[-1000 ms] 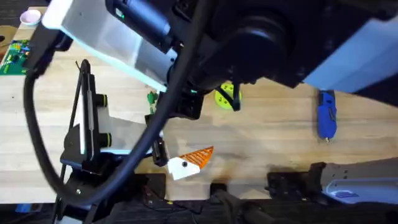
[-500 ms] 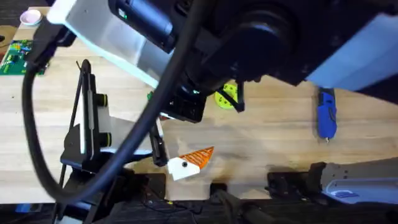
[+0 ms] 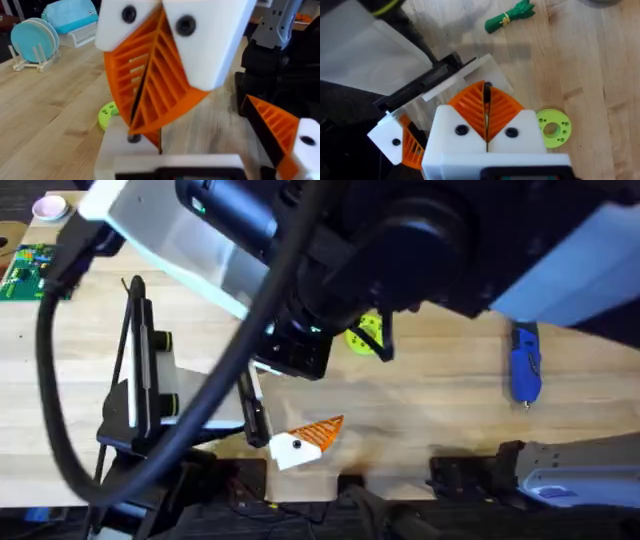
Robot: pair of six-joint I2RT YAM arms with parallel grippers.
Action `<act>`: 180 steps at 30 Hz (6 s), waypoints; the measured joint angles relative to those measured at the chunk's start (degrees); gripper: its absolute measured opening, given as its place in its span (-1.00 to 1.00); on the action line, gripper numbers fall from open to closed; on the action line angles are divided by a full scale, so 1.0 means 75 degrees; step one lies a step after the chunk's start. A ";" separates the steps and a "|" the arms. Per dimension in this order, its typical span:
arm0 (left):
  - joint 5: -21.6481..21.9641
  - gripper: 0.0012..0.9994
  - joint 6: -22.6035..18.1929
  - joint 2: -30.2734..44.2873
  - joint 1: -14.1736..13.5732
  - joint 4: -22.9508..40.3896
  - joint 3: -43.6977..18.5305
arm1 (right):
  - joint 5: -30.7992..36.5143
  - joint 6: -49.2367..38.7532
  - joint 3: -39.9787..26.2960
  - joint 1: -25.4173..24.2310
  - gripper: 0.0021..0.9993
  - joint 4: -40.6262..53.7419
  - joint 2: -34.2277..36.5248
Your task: Pick up the gripper from the table and insert it into the empty holder that is missing its gripper. Then pick up a screw, insert it into the mounting hole, and use the screwdriver to tighten it. Finally, clean up the table by picking up the vegetable and placing it into the bucket.
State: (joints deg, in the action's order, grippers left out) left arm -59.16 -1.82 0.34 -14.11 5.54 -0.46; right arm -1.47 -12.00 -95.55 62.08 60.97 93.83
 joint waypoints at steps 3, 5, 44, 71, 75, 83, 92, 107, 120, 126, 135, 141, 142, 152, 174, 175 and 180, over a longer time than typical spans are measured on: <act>0.0018 0.99 0.0004 -0.0003 0.0000 0.0003 -0.0002 | -0.0013 0.0004 0.0000 0.0000 -0.99 -0.0030 0.0067; 0.0029 0.99 0.0014 -0.0003 0.0000 0.0002 -0.0002 | -0.0015 0.0004 0.0000 0.0000 -0.99 -0.0097 0.0078; 0.0005 0.99 -0.0001 0.0009 0.0000 0.0003 -0.0002 | 0.0305 0.0046 -0.0003 -0.0276 0.75 -0.0049 -0.0171; 0.0003 0.99 -0.0048 0.0010 0.0000 0.0001 0.0000 | 0.1462 0.1161 0.0997 -0.8171 0.76 0.2001 -0.1959; 0.0003 0.99 -0.0049 0.0009 0.0000 0.0003 -0.0001 | 0.1457 0.1238 0.2164 -0.9453 0.77 0.1283 -0.1928; 0.0003 0.99 -0.0048 0.0009 0.0000 0.0003 0.0001 | 0.1063 0.1112 0.3380 -1.0879 0.76 -0.0287 -0.1843; 0.0012 0.99 -0.0048 0.0009 0.0000 0.0000 -0.0002 | -0.0002 -0.0220 0.3972 -1.1997 0.77 -0.0731 -0.1409; 0.0028 0.99 -0.0049 0.0012 0.0000 0.0000 0.0000 | -0.1160 -0.1370 0.3984 -1.2567 0.77 -0.1384 0.0530; 0.0029 0.99 -0.0049 0.0010 0.0000 0.0000 -0.0002 | -0.1037 -0.1500 0.3984 -1.2558 0.77 -0.1366 0.0869; 0.0029 0.99 -0.0048 0.0011 0.0000 0.0000 -0.0002 | -0.0831 -0.1619 0.3984 -1.2450 0.77 -0.1264 0.0870; 0.0029 0.99 -0.0048 0.0011 0.0000 0.0000 0.0001 | -0.0303 -0.1669 0.3981 -1.2266 0.77 -0.0940 0.0870; 0.0029 0.99 -0.0048 0.0012 0.0000 0.0000 -0.0002 | -0.0112 -0.1640 0.3984 -1.2266 0.49 -0.0857 0.0870; 0.0029 0.99 -0.0048 0.0011 0.0000 0.0000 0.0000 | -0.0096 -0.1637 0.3984 -1.2266 0.44 -0.0860 0.0870; 0.0029 0.99 -0.0048 0.0010 0.0000 0.0000 -0.0001 | -0.0033 -0.1602 0.3984 -1.2266 -0.01 -0.0901 0.0871; 0.0029 0.99 -0.0048 0.0009 0.0000 0.0000 0.0001 | -0.0106 -0.1375 0.3987 -1.2266 0.39 -0.1210 0.0870; 0.0029 0.99 -0.0048 0.0010 0.0000 0.0000 0.0000 | -0.0122 -0.1375 0.3987 -1.2266 0.39 -0.1215 0.0872; 0.0029 0.99 -0.0048 0.0009 0.0000 0.0000 0.0001 | -0.0132 -0.1372 0.3987 -1.2269 0.39 -0.1236 0.0870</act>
State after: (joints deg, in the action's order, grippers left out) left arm -58.94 -2.17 0.40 -14.11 5.54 -0.45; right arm -2.46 -22.28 -65.65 -29.93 51.70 100.36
